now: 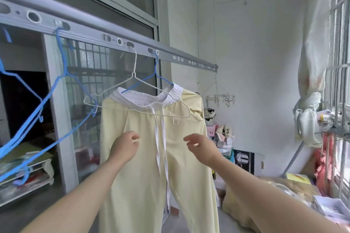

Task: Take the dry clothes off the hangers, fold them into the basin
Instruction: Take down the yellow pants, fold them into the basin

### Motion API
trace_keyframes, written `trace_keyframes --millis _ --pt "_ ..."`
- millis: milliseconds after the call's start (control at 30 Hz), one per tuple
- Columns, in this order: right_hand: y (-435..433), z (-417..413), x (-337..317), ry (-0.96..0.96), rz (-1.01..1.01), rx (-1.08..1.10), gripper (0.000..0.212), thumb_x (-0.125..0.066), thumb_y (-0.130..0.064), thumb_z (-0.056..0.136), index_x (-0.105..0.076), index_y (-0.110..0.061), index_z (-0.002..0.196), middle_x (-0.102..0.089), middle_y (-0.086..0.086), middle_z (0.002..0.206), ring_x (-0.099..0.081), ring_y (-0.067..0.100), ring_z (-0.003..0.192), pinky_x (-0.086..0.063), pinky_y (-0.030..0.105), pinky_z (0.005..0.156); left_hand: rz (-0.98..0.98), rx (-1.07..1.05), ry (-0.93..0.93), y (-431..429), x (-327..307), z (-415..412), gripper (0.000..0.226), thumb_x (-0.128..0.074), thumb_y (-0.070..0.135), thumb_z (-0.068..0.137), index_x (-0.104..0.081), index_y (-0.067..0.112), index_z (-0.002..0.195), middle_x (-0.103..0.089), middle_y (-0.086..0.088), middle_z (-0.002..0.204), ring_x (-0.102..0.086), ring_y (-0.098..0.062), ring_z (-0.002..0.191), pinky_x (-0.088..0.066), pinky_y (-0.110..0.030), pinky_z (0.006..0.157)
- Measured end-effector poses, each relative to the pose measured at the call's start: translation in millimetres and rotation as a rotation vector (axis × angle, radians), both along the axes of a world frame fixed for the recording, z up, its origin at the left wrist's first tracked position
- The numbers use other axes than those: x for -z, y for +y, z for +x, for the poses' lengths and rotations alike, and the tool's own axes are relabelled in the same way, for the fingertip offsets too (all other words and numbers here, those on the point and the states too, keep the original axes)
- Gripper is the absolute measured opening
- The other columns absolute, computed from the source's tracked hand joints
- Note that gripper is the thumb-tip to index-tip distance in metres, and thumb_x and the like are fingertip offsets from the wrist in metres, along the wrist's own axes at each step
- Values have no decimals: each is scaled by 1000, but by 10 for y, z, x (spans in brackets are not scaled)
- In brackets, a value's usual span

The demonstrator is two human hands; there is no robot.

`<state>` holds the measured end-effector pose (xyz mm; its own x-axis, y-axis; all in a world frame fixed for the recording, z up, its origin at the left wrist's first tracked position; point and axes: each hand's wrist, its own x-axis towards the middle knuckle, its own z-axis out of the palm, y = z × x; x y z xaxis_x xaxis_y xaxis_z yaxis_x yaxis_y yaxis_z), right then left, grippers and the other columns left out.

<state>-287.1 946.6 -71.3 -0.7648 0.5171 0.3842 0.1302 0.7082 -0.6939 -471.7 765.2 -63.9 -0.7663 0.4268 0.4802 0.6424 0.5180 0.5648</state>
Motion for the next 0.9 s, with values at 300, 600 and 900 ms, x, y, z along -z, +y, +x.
trace_keyframes --millis 300,600,900 --pt "232 -750 -448 195 267 273 54 -49 -5 85 -45 -18 137 -45 8 138 -40 29 127 -30 34 104 -246 276 270 445 144 -142 64 -45 9 95 -18 18 151 -17 0 158 -19 -17 145 -13 -21 113" --pt "884 -1012 -834 63 314 308 67 -44 -8 87 -22 -15 150 -25 6 155 -26 28 140 -22 36 113 -297 127 747 1278 -54 -340 56 -44 9 77 -56 12 131 -38 -11 149 -32 -35 139 -43 -48 100" --pt "1148 -1372 -989 0 118 261 73 -35 -3 86 -14 -28 152 -25 2 156 -10 29 146 -14 42 118 -227 -59 969 1514 -391 -443 50 -33 11 79 -57 13 123 -32 -17 152 -34 -34 139 -38 -41 96"
